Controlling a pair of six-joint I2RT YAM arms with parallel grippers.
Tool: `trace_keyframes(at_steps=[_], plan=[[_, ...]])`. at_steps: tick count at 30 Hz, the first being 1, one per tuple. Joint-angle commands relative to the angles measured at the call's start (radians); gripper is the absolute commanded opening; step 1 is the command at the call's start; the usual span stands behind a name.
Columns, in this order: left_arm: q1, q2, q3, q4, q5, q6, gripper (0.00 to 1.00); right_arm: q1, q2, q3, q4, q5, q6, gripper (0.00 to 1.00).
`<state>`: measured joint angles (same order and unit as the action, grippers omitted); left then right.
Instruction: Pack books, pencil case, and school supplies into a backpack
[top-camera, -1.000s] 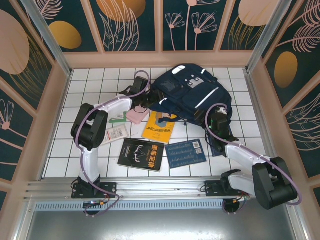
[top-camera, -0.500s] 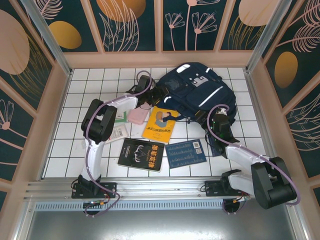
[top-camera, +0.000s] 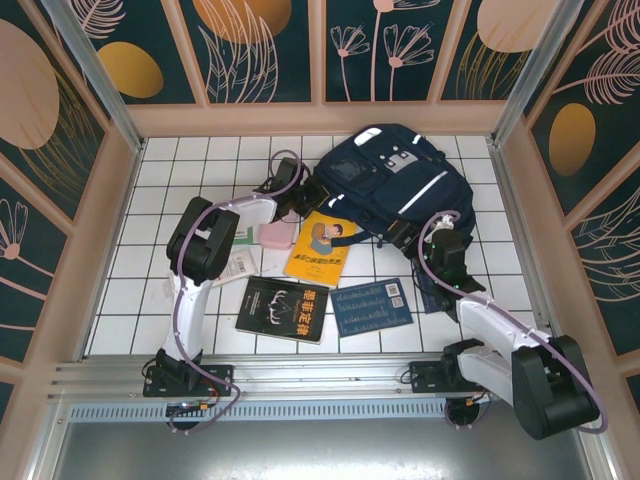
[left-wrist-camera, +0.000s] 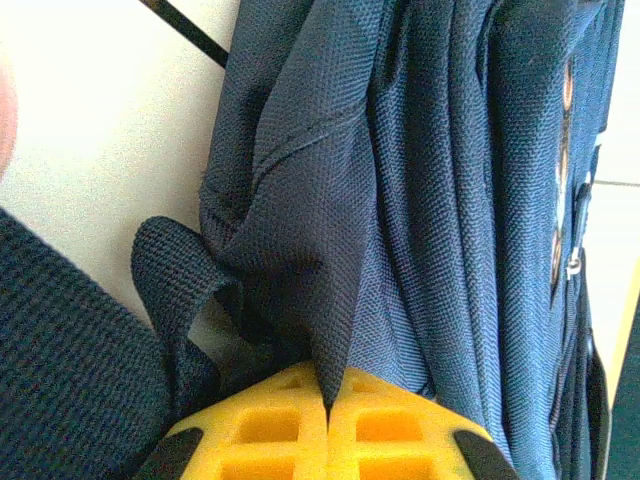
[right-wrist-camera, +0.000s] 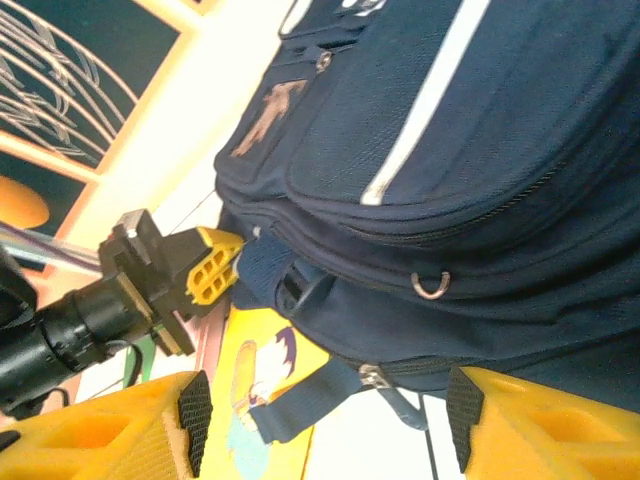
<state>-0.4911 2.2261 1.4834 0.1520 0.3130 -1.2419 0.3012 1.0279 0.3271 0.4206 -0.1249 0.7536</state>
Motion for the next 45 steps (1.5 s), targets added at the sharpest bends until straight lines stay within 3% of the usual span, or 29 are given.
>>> trace_keyframes(at_steps=[1,6,12,21,23,27,33,37,45], plan=[[-0.01,-0.07,-0.021,0.027,0.003,-0.05,0.0,0.004,-0.046,-0.051,0.022,-0.097,-0.035,0.66],[-0.014,-0.111,-0.032,0.04,0.005,-0.07,0.0,0.007,-0.042,-0.128,0.121,-0.154,0.034,0.67],[-0.028,-0.141,-0.034,0.054,0.015,-0.097,0.0,0.01,0.065,-0.162,0.267,-0.194,0.074,0.77],[-0.04,-0.181,-0.039,0.057,0.014,-0.128,0.0,0.016,0.257,-0.134,0.454,-0.161,0.118,0.85],[-0.041,-0.192,-0.04,0.057,0.014,-0.129,0.0,0.019,0.301,-0.119,0.483,-0.15,0.12,0.93],[-0.041,-0.209,-0.046,0.056,0.014,-0.132,0.0,0.028,0.372,-0.09,0.55,-0.14,0.118,0.97],[-0.044,-0.23,-0.069,0.064,0.01,-0.134,0.0,0.029,0.467,-0.058,0.682,-0.141,0.139,0.89],[-0.044,-0.232,-0.081,0.068,0.01,-0.134,0.0,0.03,0.516,-0.046,0.764,-0.166,0.174,0.76],[-0.043,-0.227,-0.084,0.067,0.003,-0.129,0.0,0.028,0.5,-0.084,0.766,-0.156,0.183,0.54]])
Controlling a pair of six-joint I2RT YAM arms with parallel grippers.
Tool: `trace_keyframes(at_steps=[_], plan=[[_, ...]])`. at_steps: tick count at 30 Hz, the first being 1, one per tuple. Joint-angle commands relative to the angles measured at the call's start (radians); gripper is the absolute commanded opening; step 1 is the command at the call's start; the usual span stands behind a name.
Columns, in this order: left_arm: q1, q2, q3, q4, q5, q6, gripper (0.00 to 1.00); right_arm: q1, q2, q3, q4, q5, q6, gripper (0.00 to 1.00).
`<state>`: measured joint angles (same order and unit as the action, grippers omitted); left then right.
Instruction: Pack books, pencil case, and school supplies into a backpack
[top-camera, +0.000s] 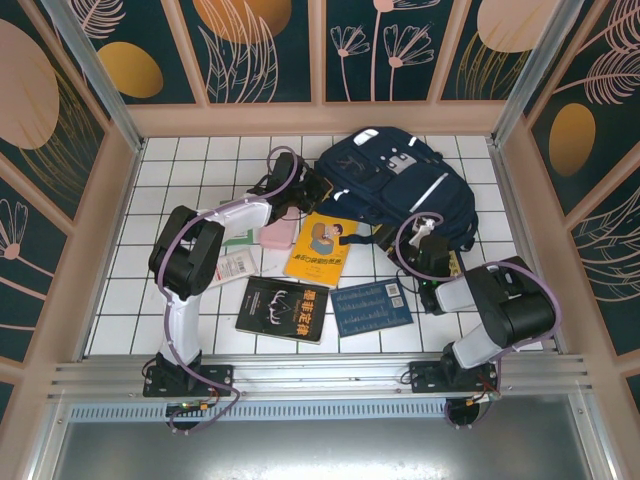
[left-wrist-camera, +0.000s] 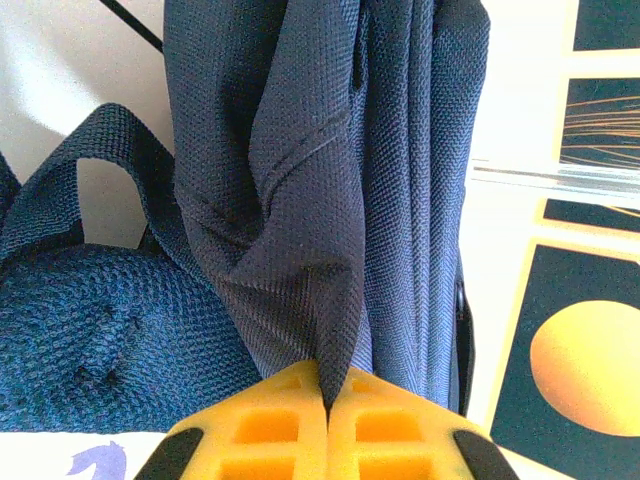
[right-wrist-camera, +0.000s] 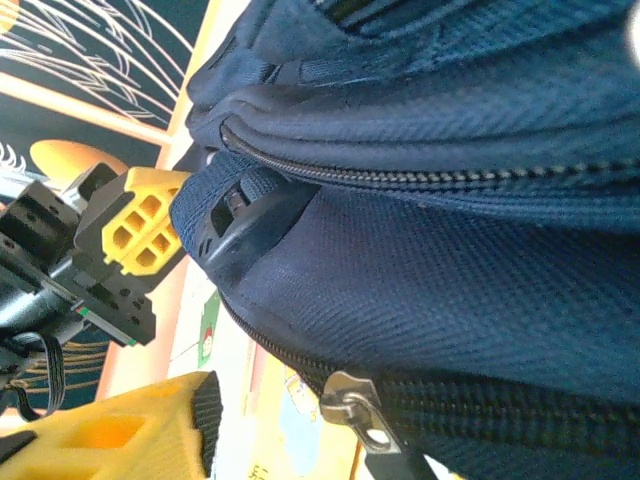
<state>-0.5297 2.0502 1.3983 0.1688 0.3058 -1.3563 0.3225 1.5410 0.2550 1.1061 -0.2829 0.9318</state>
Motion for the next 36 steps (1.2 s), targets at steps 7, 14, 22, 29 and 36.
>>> trace_keyframes(at_steps=[7,14,22,29,36], plan=[[0.006,-0.046,-0.005,0.046,0.0,-0.007,0.0,0.006,-0.085,-0.04,0.012,0.021,-0.02,0.39],[0.008,-0.031,0.0,0.042,-0.004,-0.003,0.0,0.003,-0.168,-0.052,-0.091,0.042,-0.067,0.31],[0.01,-0.02,0.01,0.032,-0.011,0.006,0.0,-0.009,-0.196,-0.064,-0.145,0.042,-0.083,0.03],[0.032,-0.019,0.004,0.002,-0.037,0.046,0.0,-0.018,-0.228,-0.042,-0.293,0.026,-0.143,0.0],[0.048,-0.02,-0.002,-0.023,-0.06,0.084,0.0,-0.048,-0.284,-0.054,-0.403,0.027,-0.188,0.0]])
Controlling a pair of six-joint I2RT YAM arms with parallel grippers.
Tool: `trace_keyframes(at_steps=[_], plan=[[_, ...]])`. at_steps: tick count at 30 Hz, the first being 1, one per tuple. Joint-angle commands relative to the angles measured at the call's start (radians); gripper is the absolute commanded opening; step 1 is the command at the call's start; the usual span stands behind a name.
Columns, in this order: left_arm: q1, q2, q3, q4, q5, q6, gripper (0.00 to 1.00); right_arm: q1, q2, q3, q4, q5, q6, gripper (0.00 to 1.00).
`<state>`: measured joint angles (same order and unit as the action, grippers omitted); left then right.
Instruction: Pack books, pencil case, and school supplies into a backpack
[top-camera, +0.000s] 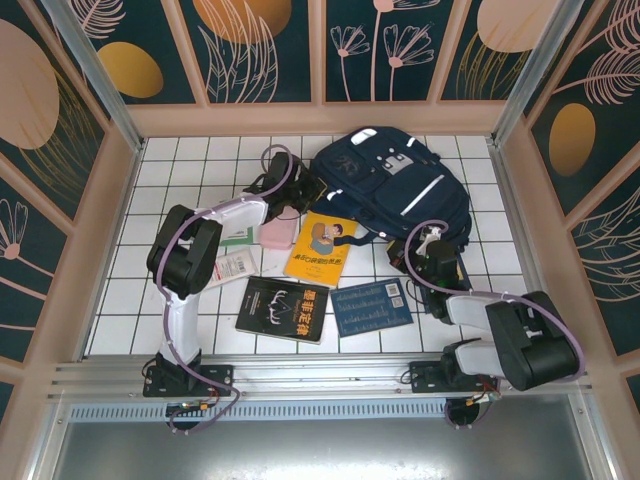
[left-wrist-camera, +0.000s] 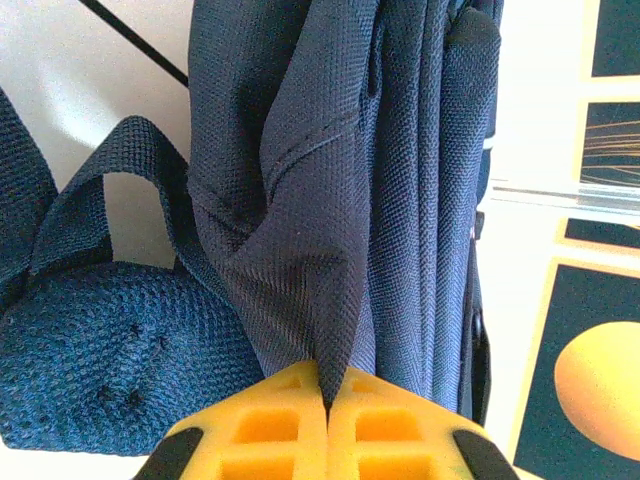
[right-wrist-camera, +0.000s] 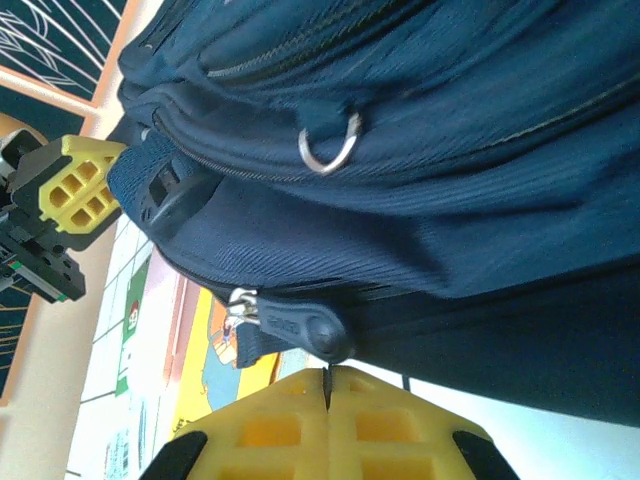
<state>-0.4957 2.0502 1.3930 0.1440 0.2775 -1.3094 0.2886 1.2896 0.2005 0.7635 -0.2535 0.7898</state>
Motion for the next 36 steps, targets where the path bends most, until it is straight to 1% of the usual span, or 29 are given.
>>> trace_keyframes(at_steps=[1,4,6,7,10,11,13,14,15,16,17,19,21,23,27,30,34,36], plan=[[0.016,-0.02,0.004,0.0,-0.034,0.042,0.0,-0.016,-0.039,0.003,-0.072,-0.004,-0.054,0.0],[0.019,-0.021,0.004,-0.005,-0.035,0.052,0.0,-0.018,-0.052,0.012,-0.11,-0.004,-0.079,0.0],[0.019,-0.018,0.006,-0.001,-0.027,0.056,0.0,-0.018,-0.04,0.022,-0.101,-0.04,-0.103,0.0],[0.018,-0.015,0.006,0.0,-0.021,0.054,0.0,-0.018,-0.031,0.03,-0.097,-0.06,-0.108,0.03],[0.017,-0.017,0.0,0.005,-0.012,0.054,0.0,-0.017,-0.009,0.043,-0.064,-0.099,-0.105,0.03],[0.017,-0.017,-0.003,0.009,-0.01,0.054,0.0,-0.018,-0.004,0.047,-0.053,-0.102,-0.105,0.08],[0.017,-0.02,-0.007,0.012,-0.006,0.054,0.0,-0.017,0.014,0.061,-0.044,-0.111,-0.116,0.34],[0.017,-0.021,-0.008,0.012,-0.003,0.054,0.0,-0.019,0.026,0.072,-0.052,-0.112,-0.122,0.44],[0.016,-0.022,-0.01,0.012,-0.003,0.054,0.0,-0.023,0.034,0.078,-0.055,-0.111,-0.12,0.5],[0.017,-0.024,-0.012,0.012,-0.003,0.055,0.0,-0.027,0.032,0.08,-0.058,-0.111,-0.115,0.52],[0.017,-0.026,-0.012,0.011,-0.004,0.057,0.0,-0.031,0.015,0.073,-0.058,-0.103,-0.11,0.54],[0.017,-0.03,-0.011,0.002,-0.004,0.065,0.0,-0.031,-0.04,0.064,-0.078,-0.069,-0.113,0.61],[0.017,-0.034,-0.011,0.001,-0.006,0.068,0.0,-0.031,-0.082,0.073,-0.132,-0.032,-0.13,0.69],[0.017,-0.032,-0.009,0.001,-0.006,0.068,0.0,-0.043,-0.088,0.094,-0.165,-0.036,-0.146,0.7],[0.017,-0.028,-0.009,-0.001,-0.006,0.072,0.0,-0.069,-0.077,0.127,-0.189,-0.092,-0.13,0.7],[0.017,-0.028,-0.008,-0.006,-0.006,0.076,0.0,-0.074,-0.096,0.14,-0.215,-0.127,-0.123,0.7],[0.017,-0.027,-0.002,-0.009,-0.005,0.079,0.0,-0.076,-0.126,0.158,-0.269,-0.22,-0.135,0.67],[0.017,-0.023,0.007,-0.017,-0.003,0.083,0.0,-0.075,-0.147,0.175,-0.327,-0.252,-0.138,0.65]])
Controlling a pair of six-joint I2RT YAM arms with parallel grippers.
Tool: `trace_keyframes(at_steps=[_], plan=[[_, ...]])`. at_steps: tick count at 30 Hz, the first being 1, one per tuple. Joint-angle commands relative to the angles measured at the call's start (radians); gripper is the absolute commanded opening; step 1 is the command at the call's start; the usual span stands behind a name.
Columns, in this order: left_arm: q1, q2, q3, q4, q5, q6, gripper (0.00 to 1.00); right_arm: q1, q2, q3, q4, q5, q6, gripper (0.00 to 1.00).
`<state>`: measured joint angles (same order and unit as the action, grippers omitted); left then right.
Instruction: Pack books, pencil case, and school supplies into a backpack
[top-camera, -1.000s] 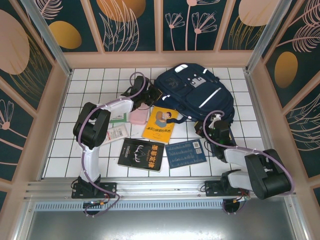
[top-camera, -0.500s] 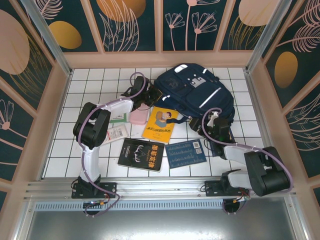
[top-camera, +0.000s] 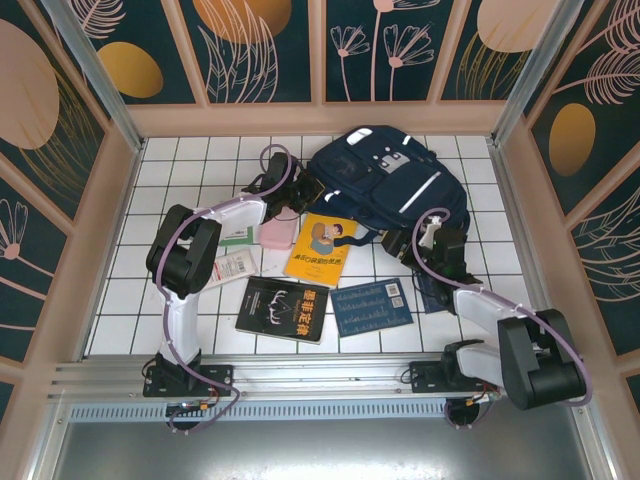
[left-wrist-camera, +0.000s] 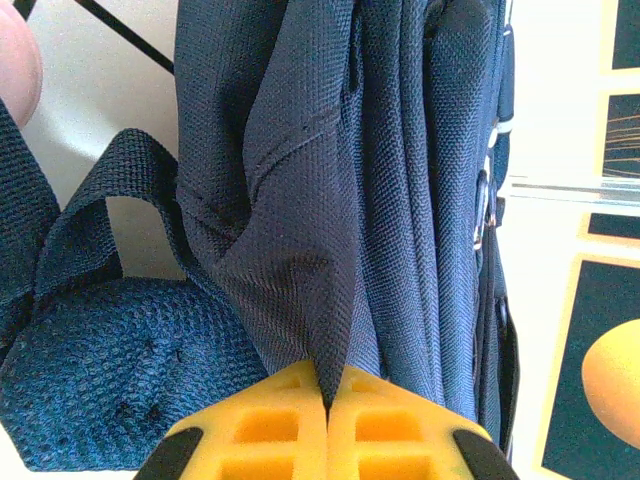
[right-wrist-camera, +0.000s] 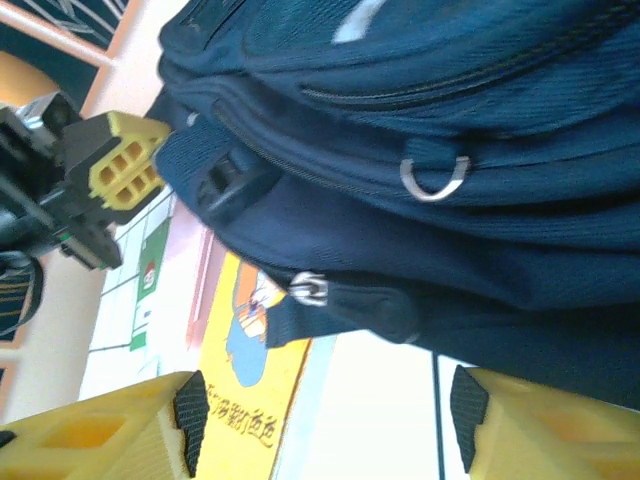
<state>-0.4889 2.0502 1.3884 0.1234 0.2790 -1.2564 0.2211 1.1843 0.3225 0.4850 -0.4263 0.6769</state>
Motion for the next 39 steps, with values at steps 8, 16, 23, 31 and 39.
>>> trace_keyframes(at_steps=[8,16,23,31,39], plan=[[0.01,-0.022,0.027,-0.01,0.0,0.036,0.0,-0.036,-0.033,0.088,-0.154,-0.012,-0.072,0.66],[0.01,-0.029,0.027,-0.013,0.002,0.029,0.0,-0.048,0.127,0.124,-0.059,-0.096,-0.079,0.66],[0.005,-0.027,0.023,-0.008,0.008,0.023,0.0,-0.048,0.189,0.127,0.025,-0.15,-0.05,0.65],[0.001,-0.022,0.021,-0.007,0.01,0.016,0.0,-0.028,0.245,0.139,0.083,-0.216,-0.014,0.59],[0.001,-0.032,0.021,-0.001,0.023,0.001,0.0,0.017,0.118,0.055,0.016,-0.106,-0.015,0.59]])
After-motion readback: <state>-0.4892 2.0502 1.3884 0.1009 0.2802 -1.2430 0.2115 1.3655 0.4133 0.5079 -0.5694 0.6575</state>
